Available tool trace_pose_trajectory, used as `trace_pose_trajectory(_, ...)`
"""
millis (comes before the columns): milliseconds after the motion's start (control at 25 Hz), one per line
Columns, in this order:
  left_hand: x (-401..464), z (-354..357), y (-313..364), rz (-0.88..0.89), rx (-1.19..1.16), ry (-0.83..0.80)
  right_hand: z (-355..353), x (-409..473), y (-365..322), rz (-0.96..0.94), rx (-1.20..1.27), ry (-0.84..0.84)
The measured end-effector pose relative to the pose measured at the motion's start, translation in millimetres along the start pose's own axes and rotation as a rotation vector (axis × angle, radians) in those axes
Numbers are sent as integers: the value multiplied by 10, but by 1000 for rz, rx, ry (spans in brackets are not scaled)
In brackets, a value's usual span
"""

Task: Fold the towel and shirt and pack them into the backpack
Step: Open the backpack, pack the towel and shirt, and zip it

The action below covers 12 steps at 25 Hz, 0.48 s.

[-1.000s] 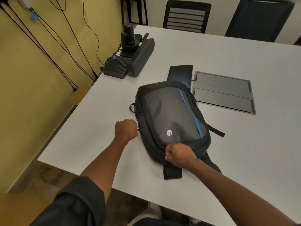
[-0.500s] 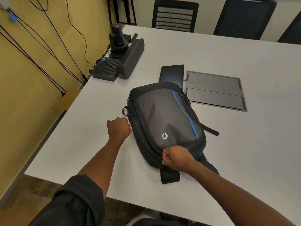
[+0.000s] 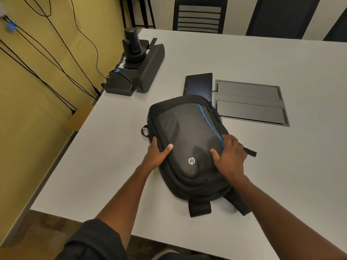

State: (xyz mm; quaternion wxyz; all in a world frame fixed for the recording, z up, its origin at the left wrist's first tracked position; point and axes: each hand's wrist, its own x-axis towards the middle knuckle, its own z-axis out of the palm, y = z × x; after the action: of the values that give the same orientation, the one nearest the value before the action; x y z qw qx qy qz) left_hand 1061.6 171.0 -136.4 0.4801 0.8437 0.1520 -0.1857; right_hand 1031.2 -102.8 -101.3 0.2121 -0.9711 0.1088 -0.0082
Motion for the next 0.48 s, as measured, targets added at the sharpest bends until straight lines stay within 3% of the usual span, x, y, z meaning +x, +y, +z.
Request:
trace_pose_trajectory(80, 18, 78, 7, -27, -33, -33, 76, 208, 140, 155, 11, -242)
trace_pose_trajectory(160, 84, 82, -7, -40, -35, -73, 168, 244, 252, 208, 58, -362)
trace_pose_trajectory(480, 355, -99, -45, -18, 14, -188, 289, -77, 149, 265, 30, -414)
